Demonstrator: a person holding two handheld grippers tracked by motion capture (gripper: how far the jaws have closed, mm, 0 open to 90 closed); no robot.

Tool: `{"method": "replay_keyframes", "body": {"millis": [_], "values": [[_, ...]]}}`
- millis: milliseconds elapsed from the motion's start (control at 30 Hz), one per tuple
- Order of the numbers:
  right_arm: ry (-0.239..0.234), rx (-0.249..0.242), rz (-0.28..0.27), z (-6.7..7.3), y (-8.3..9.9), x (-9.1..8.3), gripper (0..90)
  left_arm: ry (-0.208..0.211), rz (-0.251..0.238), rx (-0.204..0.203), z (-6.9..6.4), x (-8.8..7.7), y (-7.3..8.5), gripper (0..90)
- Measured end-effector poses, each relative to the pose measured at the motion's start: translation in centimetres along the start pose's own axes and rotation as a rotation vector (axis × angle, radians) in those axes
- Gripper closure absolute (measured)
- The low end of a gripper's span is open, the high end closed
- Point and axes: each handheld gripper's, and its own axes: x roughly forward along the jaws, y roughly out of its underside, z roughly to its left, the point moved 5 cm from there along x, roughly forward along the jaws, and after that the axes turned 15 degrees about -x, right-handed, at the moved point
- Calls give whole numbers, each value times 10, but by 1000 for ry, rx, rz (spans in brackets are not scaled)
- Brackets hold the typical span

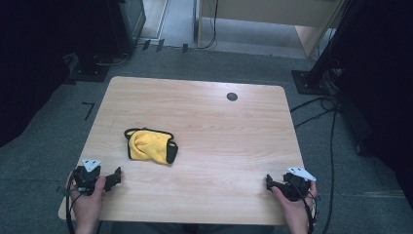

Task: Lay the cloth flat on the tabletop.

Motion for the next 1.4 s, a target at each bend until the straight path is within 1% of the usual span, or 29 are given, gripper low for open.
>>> {"method": "replay_keyframes", "body": {"millis": [33,67,100,133,233,267,300,333,367,400,433,467,500,533,567,600,633,700,733,800,967,1000,1067,1167,1200,1267,1300,1333,1400], "values": [[0,0,0,0,0,0,26,0,0,0,0,0,0,73],[5,-4,-18,1,0,-2,93,1,1,2,0,0,0,73],[5,-4,-18,1,0,-2,93,1,1,2,0,0,0,73],[6,-4,-24,2,0,-4,137,4,0,3,-2,1,-1,73],[9,-4,-23,5,0,-6,149,6,0,6,-3,2,-1,73],[-1,-2,-14,9,-2,-8,154,8,2,9,-4,2,-1,73],[-1,-2,-14,9,-2,-8,154,11,3,11,-4,2,-1,73],[-15,-4,-35,13,-6,-11,167,12,4,12,-4,2,-1,73],[-15,-4,-35,13,-6,-11,167,12,4,11,-4,2,-1,73],[-21,-5,-48,16,-9,-13,174,13,3,12,-4,2,-1,74],[-27,-8,-62,20,-13,-15,184,14,4,14,-4,2,-1,74],[-40,-11,-81,26,-20,-17,203,16,4,15,-4,2,-1,74],[-49,-15,-84,29,-22,-18,209,16,3,15,-5,2,0,74],[-49,-15,-84,29,-22,-18,209,16,3,15,-5,2,0,74],[-80,-34,-86,38,-29,-19,249,16,5,16,-5,2,0,74],[-80,-34,-86,38,-29,-19,249,16,5,16,-5,2,0,74],[-85,-47,-90,41,-31,-20,251,16,5,16,-5,2,0,74],[-99,-71,-95,48,-38,-22,266,16,5,16,-5,2,0,73],[-111,-69,-94,52,-41,-23,269,16,5,16,-5,2,0,74],[-125,-82,-109,58,-47,-24,285,16,5,16,-5,2,0,74],[-155,-90,-141,76,-68,-27,293,17,4,15,-5,2,0,74],[-168,-103,-151,83,-75,-27,303,17,5,15,-5,2,0,73],[-173,-106,-153,86,-78,-27,307,16,5,15,-5,2,0,74],[-193,-117,-170,97,-90,-27,310,17,5,15,-5,2,0,74],[-196,-120,-176,104,-97,-25,309,17,5,15,-5,2,0,74],[-191,-123,-177,106,-99,-24,308,19,7,20,-5,2,0,74],[-193,-123,-179,112,-103,-23,307,21,6,20,-5,2,0,74],[-205,-123,-181,118,-108,-22,307,23,9,25,-5,1,0,74],[-209,-123,-184,121,-110,-21,306,23,9,25,-5,1,0,74]]}}
